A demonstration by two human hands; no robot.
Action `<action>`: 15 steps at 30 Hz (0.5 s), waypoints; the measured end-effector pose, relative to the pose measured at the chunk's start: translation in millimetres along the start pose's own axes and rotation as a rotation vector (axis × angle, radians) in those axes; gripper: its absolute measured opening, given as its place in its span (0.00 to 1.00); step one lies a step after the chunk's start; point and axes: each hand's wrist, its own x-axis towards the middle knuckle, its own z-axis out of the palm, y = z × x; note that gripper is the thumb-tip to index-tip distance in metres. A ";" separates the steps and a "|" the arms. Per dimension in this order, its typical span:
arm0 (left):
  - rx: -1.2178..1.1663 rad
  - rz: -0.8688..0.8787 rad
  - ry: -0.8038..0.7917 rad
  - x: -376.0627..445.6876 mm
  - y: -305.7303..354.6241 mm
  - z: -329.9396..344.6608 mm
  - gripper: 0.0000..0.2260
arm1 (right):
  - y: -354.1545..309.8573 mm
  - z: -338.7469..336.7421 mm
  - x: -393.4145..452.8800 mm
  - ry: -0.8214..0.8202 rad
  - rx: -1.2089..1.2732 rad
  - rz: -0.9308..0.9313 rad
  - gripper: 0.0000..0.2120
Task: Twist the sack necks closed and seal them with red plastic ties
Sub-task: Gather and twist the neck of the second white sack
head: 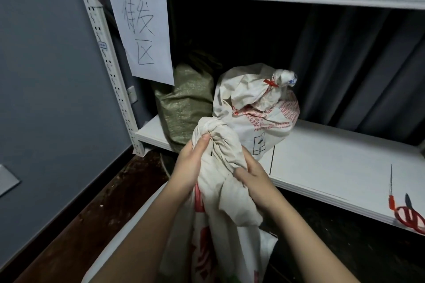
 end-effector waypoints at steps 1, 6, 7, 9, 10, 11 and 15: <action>-0.001 0.001 -0.002 -0.9 -0.4 1.1 0.15 | -1.9 -0.5 0.4 0.039 -0.023 -0.011 0.29; 0.018 0.079 0.062 -5.1 -4.9 14.2 0.18 | 2.3 22.1 -1.6 0.014 -0.107 0.103 0.33; 0.034 0.087 0.065 -5.5 -7.7 16.1 0.21 | 4.0 27.6 -2.5 -0.017 -0.045 0.136 0.37; 0.009 0.057 0.061 -5.2 -11.6 18.3 0.22 | 6.2 34.8 -2.1 -0.057 0.067 0.191 0.44; -0.028 0.023 0.061 -4.1 -13.4 17.9 0.20 | 6.4 35.8 -2.5 -0.068 0.063 0.202 0.49; -0.070 -0.031 0.043 -3.3 -14.1 17.0 0.18 | 8.2 35.6 -2.5 -0.078 0.023 0.202 0.56; -0.274 -0.333 -0.134 -1.6 -10.7 10.0 0.27 | 8.6 33.3 -4.8 -0.073 -0.147 0.211 0.65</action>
